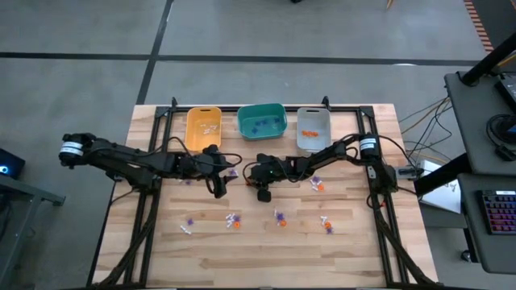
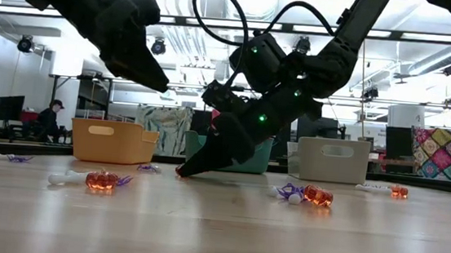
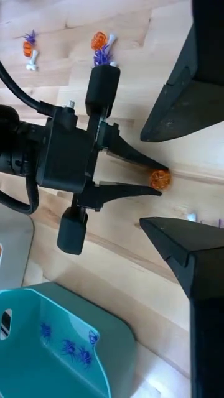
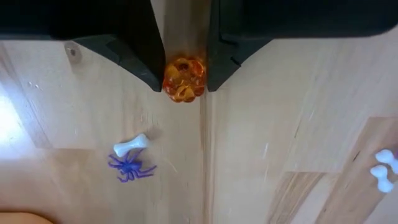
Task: Sort Halloween decoration
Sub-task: Put the orange pumpkin toy into the gray bin
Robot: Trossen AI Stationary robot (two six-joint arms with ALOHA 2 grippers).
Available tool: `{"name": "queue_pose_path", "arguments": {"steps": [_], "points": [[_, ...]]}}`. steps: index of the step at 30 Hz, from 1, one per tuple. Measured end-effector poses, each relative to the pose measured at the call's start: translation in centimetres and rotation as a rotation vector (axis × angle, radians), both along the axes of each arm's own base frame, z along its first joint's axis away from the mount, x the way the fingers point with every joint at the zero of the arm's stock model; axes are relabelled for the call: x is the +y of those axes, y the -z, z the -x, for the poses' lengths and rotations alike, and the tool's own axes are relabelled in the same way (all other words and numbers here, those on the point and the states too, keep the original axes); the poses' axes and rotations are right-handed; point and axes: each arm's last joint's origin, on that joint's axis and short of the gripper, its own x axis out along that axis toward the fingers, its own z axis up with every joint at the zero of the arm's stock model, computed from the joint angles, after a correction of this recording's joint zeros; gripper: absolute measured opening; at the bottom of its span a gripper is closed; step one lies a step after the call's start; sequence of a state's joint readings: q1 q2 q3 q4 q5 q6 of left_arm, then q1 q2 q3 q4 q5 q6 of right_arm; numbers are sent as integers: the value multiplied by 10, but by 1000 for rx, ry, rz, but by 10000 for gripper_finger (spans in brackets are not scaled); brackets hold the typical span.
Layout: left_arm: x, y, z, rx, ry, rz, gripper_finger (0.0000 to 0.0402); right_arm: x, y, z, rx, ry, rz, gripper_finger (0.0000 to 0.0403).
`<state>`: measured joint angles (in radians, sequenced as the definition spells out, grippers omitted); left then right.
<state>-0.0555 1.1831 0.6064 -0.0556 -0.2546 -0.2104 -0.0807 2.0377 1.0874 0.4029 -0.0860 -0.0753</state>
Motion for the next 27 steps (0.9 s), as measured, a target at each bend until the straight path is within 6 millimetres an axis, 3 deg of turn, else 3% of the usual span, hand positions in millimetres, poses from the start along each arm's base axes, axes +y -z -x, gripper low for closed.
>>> {"name": "queue_pose_path", "arguments": {"steps": [7,15,22,27], "points": [[0,0,0,0,-6,8,192,-5,-11,3,6,44,-44,86],[0,-3,-1,2,-5,7,192,-28,-75,17,198,147,-73,88],[0,-7,-1,25,-4,7,192,-71,-142,59,521,394,62,86],[0,-8,1,93,-19,21,192,-109,-167,100,662,611,95,81]]}}
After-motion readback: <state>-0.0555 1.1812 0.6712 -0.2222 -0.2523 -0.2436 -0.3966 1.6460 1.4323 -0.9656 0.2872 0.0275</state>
